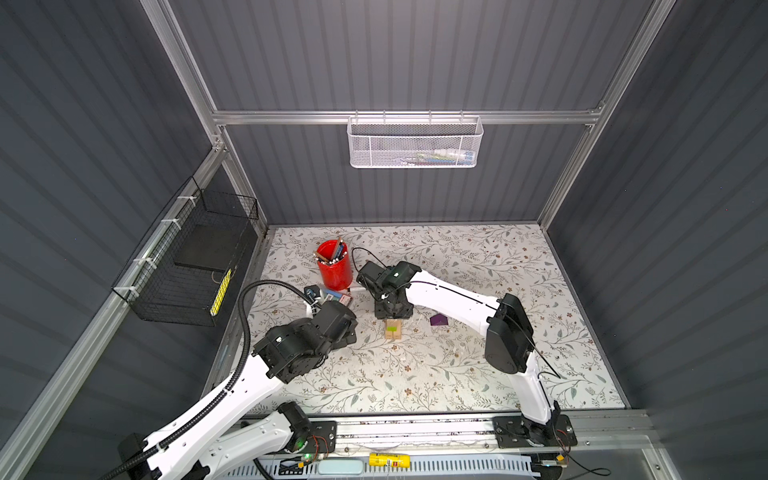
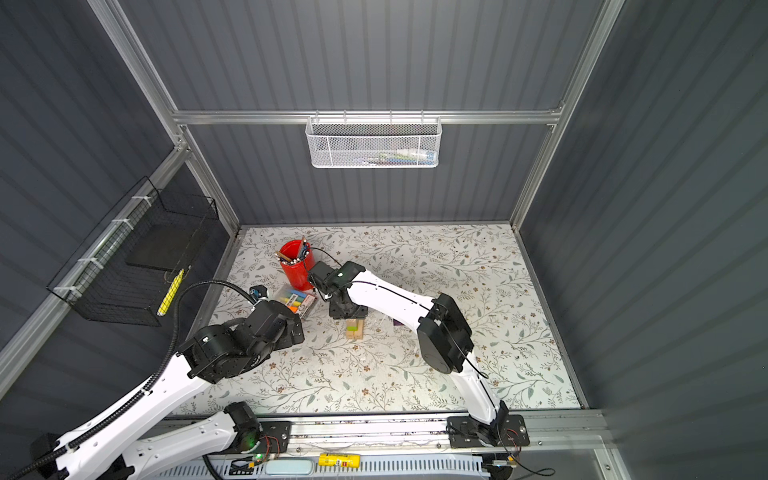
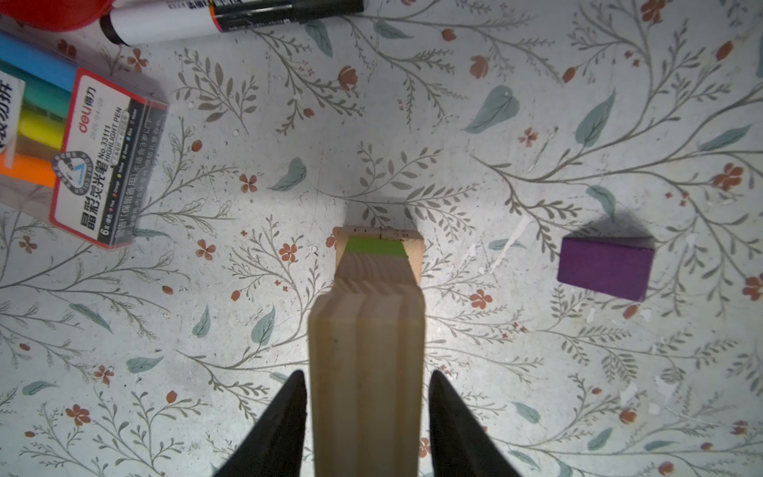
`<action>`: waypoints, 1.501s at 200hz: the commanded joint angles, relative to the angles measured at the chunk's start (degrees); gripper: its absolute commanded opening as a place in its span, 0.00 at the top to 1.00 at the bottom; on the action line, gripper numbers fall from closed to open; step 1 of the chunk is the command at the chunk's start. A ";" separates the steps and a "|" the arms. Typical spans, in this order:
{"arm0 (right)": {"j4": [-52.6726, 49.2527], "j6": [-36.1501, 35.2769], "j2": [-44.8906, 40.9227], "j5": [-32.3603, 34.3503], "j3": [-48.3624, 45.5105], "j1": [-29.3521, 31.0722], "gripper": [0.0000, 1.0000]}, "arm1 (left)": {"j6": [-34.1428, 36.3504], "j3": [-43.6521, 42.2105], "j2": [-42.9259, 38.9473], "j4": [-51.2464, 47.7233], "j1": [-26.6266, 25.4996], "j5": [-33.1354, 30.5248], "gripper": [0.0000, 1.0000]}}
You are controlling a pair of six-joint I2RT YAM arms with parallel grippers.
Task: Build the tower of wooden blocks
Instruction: 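Lower the wooden block onto the stack top and open the right gripper, then move the right gripper to the purple block and grasp it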
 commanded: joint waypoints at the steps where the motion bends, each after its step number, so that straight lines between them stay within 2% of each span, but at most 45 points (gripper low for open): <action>1: -0.27 0.18 -0.02 1.05 -0.22 -0.53 0.52 | -0.36 -0.24 0.27 0.26 0.28 -0.36 0.00; 156: -1.06 -0.18 0.68 1.94 2.01 -1.41 0.52 | -0.12 0.11 0.62 0.36 0.26 -0.05 0.00; 201: -0.63 -1.22 -0.85 0.35 3.40 -1.46 0.47 | 0.22 0.64 0.88 0.05 0.28 -0.14 0.00; 253: -0.61 -4.48 -10.20 3.44 -0.25 -1.41 0.34 | 3.40 3.09 2.53 0.62 0.29 0.69 0.00; 300: 3.73 -6.32 -23.11 5.76 -16.15 -4.20 0.23 | 7.57 4.43 4.22 5.29 0.27 2.88 0.00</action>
